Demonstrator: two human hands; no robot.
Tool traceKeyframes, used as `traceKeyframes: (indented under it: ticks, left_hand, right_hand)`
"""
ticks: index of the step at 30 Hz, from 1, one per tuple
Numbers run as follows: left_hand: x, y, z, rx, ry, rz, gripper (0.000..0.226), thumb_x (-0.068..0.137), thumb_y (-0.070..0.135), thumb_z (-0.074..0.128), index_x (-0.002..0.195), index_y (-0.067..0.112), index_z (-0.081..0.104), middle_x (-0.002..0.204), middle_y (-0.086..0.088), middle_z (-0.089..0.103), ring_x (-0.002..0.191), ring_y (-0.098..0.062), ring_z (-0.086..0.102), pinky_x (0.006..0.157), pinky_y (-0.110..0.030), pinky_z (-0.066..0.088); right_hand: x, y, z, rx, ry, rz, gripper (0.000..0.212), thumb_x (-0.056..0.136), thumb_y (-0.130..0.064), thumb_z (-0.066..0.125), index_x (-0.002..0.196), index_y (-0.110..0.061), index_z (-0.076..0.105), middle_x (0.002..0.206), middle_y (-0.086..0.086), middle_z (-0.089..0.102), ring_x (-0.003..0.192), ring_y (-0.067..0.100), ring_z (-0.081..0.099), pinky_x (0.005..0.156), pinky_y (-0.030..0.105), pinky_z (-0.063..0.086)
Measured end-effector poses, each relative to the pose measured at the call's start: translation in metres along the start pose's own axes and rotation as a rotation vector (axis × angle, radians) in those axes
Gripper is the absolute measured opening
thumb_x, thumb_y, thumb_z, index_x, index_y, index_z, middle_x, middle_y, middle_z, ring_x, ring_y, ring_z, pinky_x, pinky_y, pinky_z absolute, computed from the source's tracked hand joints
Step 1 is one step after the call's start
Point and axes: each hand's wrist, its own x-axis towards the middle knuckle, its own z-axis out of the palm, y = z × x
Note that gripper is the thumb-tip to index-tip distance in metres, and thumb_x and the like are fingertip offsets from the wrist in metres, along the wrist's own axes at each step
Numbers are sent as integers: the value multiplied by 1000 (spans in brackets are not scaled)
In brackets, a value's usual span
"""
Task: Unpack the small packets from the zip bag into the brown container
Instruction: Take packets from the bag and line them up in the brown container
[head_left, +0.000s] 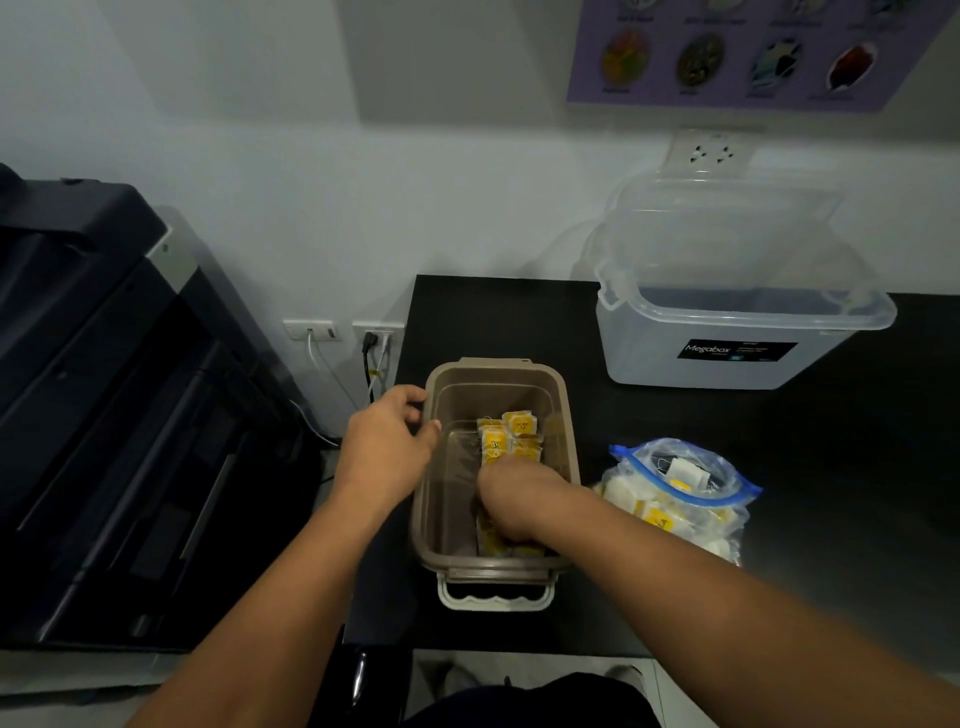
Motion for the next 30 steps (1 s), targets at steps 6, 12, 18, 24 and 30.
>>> traceKeyframes:
  ticks: [6,12,18,24,30]
  left_hand:
    - [-1,7,-5,38,43,1,39,92,28,72,128,19,63,108,6,66,99,-12,64,84,-23,46]
    - [-4,52,-7,45,158,173,34,92,27,71,125,20,66,118,1,65,96,-10,62,89,-28,53]
    - [-22,117,29,-75,64,299,31,91,28,71,122,26,67,115,11,63,97,-5,63,91,-29,56]
    - [-41,162,107,11,-147,434,25,89,23,73,114,22,72,107,3,67,95,-13,62,90,-34,53]
    - [-44,180,184,219,-395,310,22,98,23,62,118,24,69,109,3,69,97,-11,65,90,-35,57]
  right_hand:
    - [-29,6,-36,69,83,-78,27,94,-17,69,121,-18,66,105,3,64,92,20,62,86,35,55]
    - [-79,62,-70,245,417,-99,18,94,-27,68,110,-33,70,98,-7,61,91,15,62,78,33,54]
    - [-96,141,-59,425,574,25,9,94,-22,71,99,-29,70,88,-7,67,85,12,64,79,33,55]
    - [-91,216,-20,424,548,204,16,91,-23,73,86,-34,63,85,-8,66,84,14,63,76,31,51]
    - [-80,256,18,405,498,323,13,92,-24,71,90,-29,60,100,-4,59,88,16,60,81,34,55]
